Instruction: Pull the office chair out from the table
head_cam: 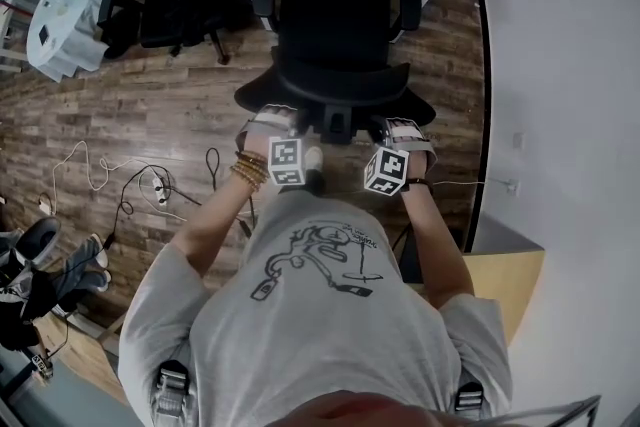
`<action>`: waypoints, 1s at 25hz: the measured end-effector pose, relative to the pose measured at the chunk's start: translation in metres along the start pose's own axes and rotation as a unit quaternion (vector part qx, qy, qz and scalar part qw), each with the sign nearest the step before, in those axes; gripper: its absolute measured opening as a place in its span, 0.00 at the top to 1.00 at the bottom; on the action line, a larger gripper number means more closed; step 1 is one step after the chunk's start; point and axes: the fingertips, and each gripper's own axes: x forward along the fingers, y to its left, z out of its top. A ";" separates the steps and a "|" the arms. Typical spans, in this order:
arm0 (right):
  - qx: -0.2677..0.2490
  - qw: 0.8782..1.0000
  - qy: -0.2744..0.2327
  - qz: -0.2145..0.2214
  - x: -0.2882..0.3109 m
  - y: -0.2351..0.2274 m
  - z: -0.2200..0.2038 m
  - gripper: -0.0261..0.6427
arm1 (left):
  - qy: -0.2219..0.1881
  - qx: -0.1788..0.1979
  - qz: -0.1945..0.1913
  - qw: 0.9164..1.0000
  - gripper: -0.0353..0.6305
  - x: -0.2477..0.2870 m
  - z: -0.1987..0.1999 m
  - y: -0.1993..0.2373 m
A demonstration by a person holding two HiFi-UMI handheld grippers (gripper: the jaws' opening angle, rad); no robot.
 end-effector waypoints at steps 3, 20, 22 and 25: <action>-0.001 1.000 -0.001 -0.001 -0.008 0.013 0.000 0.80 | 0.003 -0.001 0.000 1.000 0.80 -0.005 0.003 -0.012; -0.005 1.000 0.005 -0.002 -0.069 0.103 -0.023 0.80 | -0.006 -0.005 -0.004 1.000 0.81 -0.046 0.050 -0.106; -0.005 1.000 0.003 -0.002 -0.077 0.114 -0.024 0.80 | -0.004 -0.004 -0.003 1.000 0.81 -0.051 0.054 -0.118; -0.007 1.000 0.001 -0.003 -0.089 0.129 -0.027 0.80 | -0.004 -0.006 -0.002 1.000 0.81 -0.059 0.062 -0.133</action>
